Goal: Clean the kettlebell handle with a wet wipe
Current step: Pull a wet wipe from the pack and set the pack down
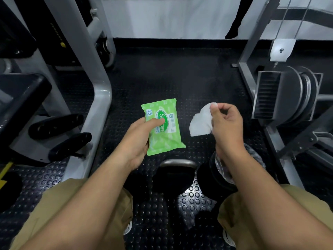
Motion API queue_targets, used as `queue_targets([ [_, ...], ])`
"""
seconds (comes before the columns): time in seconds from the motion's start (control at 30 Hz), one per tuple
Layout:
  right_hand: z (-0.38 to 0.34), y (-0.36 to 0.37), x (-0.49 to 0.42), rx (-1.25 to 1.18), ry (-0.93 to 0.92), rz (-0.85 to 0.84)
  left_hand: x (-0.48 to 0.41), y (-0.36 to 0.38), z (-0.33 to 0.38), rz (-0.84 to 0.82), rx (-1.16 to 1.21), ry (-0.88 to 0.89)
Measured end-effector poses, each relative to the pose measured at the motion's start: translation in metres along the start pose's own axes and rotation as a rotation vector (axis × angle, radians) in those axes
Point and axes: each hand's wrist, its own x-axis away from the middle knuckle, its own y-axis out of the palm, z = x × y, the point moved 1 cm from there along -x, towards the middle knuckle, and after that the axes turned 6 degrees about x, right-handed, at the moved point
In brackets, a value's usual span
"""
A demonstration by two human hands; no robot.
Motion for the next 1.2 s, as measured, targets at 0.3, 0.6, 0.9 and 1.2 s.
queue_targets([
  [0.3, -0.007, 0.019, 0.02, 0.046, 0.174, -0.599, 0.014, 0.003, 0.0, -0.34, -0.143, -0.16],
  [0.6, -0.002, 0.015, 0.047, -0.136, 0.433, -0.803, 0.022, -0.01, 0.003, -0.135, -0.322, -0.007],
  [0.9, 0.021, 0.059, 0.074, -0.16, 0.49, -0.727, 0.009, -0.076, 0.036, 0.133, -0.532, 0.257],
  [1.2, 0.165, 0.168, 0.121, 0.168, 0.747, -0.62, -0.019, -0.14, 0.031, 0.214, -0.918, 0.336],
])
